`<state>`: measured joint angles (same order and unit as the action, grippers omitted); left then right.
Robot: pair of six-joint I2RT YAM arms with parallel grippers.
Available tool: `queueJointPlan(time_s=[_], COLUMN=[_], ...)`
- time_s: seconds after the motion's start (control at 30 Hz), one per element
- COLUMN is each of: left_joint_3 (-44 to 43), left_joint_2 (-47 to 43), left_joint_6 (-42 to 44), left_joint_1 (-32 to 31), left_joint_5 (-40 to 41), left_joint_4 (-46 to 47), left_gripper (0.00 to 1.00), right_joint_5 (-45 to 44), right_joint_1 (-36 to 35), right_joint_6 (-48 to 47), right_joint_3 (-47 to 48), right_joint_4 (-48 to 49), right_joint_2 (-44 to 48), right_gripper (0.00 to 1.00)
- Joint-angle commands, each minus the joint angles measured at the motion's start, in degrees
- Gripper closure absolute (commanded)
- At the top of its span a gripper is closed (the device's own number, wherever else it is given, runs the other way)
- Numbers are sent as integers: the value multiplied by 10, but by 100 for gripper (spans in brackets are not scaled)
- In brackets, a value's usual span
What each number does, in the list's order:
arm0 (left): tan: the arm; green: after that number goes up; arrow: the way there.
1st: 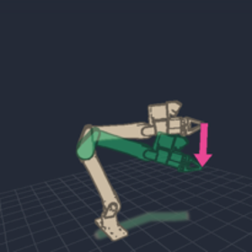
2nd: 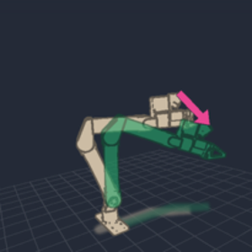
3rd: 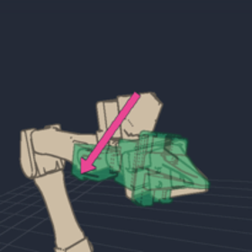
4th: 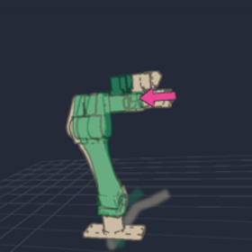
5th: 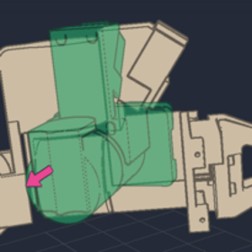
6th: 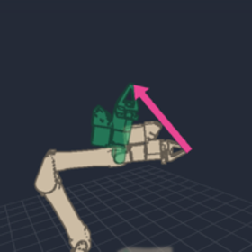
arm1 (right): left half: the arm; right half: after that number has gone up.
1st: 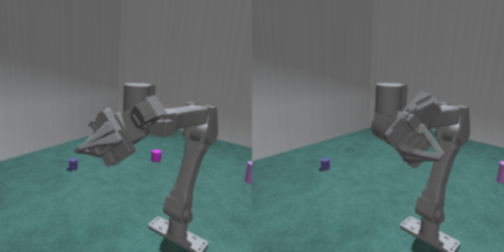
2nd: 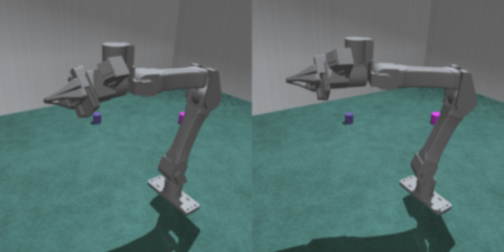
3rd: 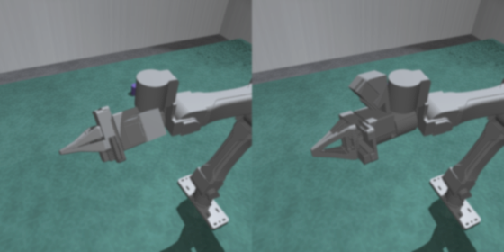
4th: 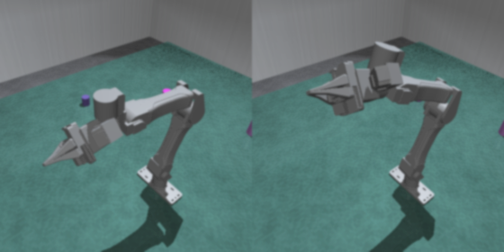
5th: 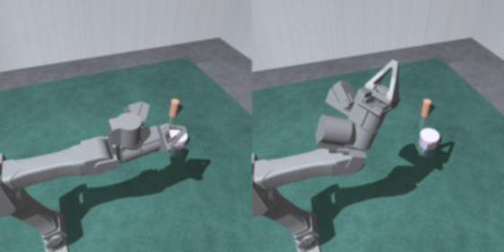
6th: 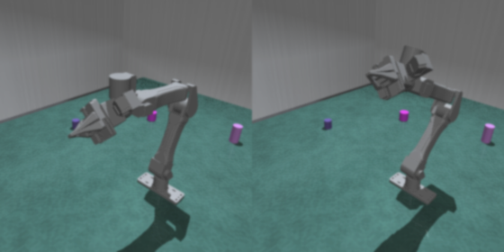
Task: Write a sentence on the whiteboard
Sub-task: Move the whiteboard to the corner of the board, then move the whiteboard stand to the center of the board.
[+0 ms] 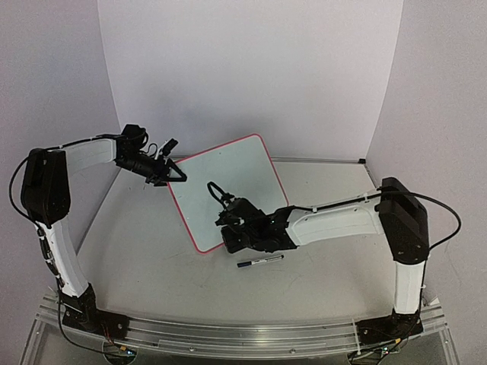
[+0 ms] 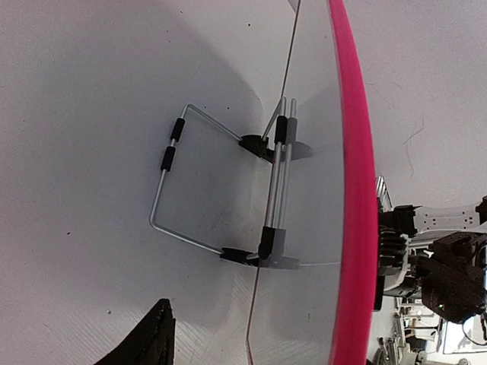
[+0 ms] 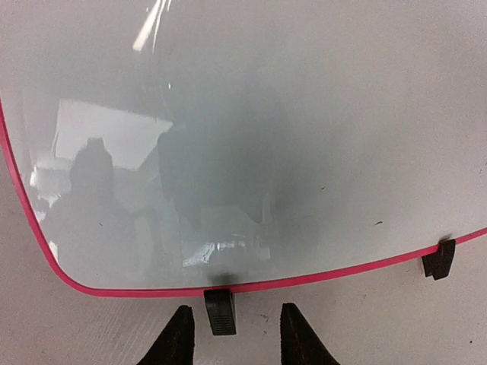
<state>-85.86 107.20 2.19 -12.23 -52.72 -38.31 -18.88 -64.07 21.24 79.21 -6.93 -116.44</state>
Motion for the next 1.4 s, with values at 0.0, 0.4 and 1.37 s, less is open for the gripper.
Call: queueJointPlan(time_s=[0.0,0.4,1.37], left_joint_3=[-14,54,251], left_joint_2=[-14,-136,-436], left_joint_6=[30,28,-194], left_joint_1=[3,12,45], left_joint_5=[37,71,179], left_joint_4=[-21,45,110], left_gripper=[39,0,0], right_joint_5=[-15,218,209], right_joint_1=[-2,135,241], right_joint_6=[2,-58,-208], right_joint_3=[-23,-129,-106], right_joint_4=[5,19,94], right_joint_2=[63,138,-1], right_gripper=[55,19,56])
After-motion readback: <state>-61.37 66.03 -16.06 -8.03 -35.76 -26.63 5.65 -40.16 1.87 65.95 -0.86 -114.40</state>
